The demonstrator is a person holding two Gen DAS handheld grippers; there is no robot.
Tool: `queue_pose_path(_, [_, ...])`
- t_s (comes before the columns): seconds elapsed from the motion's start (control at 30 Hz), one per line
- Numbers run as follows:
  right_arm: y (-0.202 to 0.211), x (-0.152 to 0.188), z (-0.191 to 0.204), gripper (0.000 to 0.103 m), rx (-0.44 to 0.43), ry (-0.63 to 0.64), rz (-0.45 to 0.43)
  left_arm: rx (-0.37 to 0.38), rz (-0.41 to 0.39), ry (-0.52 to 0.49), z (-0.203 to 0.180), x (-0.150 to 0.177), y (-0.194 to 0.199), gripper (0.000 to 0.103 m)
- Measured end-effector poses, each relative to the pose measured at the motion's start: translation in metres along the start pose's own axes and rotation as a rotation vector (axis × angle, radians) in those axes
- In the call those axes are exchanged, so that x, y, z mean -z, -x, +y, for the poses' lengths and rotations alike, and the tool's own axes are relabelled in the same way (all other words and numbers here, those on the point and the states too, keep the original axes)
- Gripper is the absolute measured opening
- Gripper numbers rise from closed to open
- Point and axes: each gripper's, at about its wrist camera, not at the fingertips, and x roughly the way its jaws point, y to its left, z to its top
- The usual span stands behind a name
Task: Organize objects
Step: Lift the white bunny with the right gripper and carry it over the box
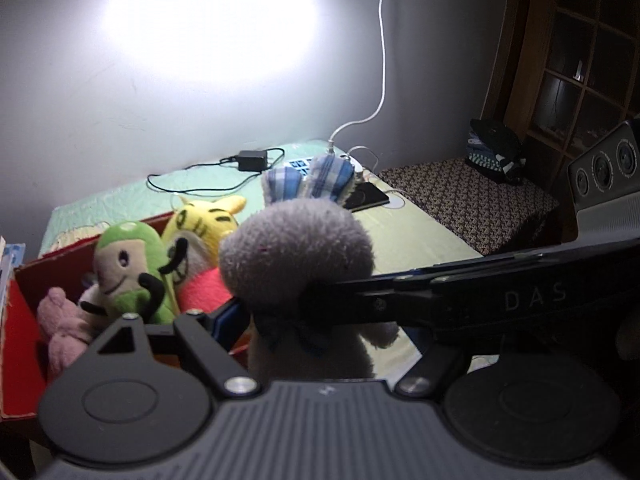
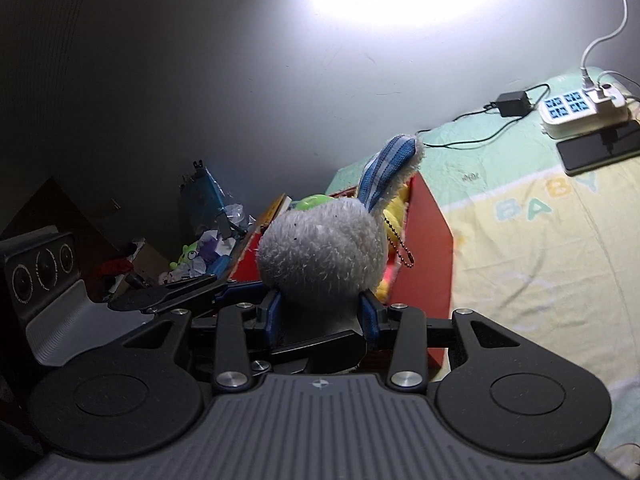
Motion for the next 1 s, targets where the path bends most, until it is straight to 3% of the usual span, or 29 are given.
queue_pose_path(0.37, [-0.068,-0.015,0.050,0.042,-0.082,0.063,0.010,-0.114,-0.062,0.057,0.070,0.000,0.039,0.080])
queue_pose_path(0.73, [-0.144,-0.018,0.072,0.042,-0.108,0.001,0.099,-0.188,-0.018,0.172,0.142,0.009,0.041,0.080])
queue_pose_path(1.0, [-0.186,-0.013,0.077,0.042,-0.063,-0.037,0.144,-0.217,0.035,0.227,0.181,0.018,0.022,0.080])
